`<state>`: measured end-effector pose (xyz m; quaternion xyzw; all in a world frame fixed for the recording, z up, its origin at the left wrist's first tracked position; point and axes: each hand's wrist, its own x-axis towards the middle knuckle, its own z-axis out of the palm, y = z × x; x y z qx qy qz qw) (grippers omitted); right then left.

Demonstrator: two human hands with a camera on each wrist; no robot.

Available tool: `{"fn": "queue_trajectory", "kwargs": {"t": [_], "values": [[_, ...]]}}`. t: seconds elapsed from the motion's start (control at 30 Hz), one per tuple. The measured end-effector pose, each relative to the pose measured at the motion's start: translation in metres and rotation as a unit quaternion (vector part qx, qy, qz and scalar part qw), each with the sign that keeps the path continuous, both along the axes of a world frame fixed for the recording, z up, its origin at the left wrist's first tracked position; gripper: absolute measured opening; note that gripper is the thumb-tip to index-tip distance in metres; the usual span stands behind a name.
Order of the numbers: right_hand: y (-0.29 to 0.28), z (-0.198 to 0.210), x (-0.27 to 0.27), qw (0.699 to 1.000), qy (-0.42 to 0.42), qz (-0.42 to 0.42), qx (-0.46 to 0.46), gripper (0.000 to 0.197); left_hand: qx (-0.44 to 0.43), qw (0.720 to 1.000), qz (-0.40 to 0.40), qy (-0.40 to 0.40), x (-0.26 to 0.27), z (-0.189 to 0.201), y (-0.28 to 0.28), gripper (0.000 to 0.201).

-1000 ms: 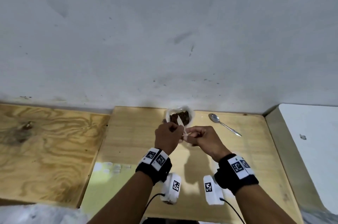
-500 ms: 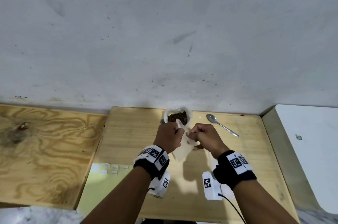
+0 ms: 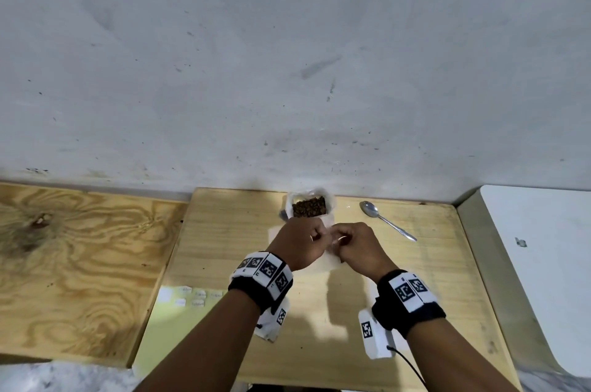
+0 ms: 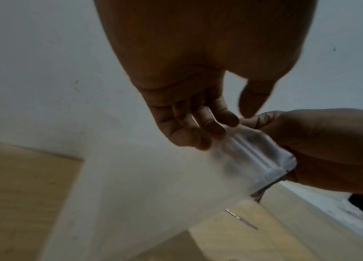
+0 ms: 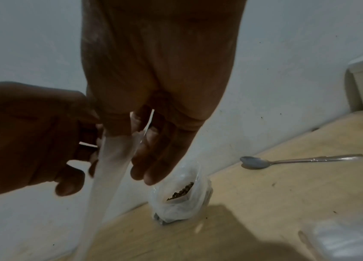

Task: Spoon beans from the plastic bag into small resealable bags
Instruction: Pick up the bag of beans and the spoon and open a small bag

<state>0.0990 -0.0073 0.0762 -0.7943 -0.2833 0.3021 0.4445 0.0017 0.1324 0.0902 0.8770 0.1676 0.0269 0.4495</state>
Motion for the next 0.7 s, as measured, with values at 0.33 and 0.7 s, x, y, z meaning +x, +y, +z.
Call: {"fn": "queue_trajectory", "kwargs": {"t": [0.33, 0.7], "values": [[0.000, 0.001, -0.002, 0.995, 0.072, -0.062, -0.014, 0.040, 0.236, 0.966, -0.107, 0.013, -0.009, -0.011, 0.010, 0.106], [-0.010, -0.011, -0.003, 0.997, 0.038, -0.008, -0.060, 0.032, 0.202, 0.971, -0.128, 0.030, -0.018, -0.030, 0.007, 0.106]]}}
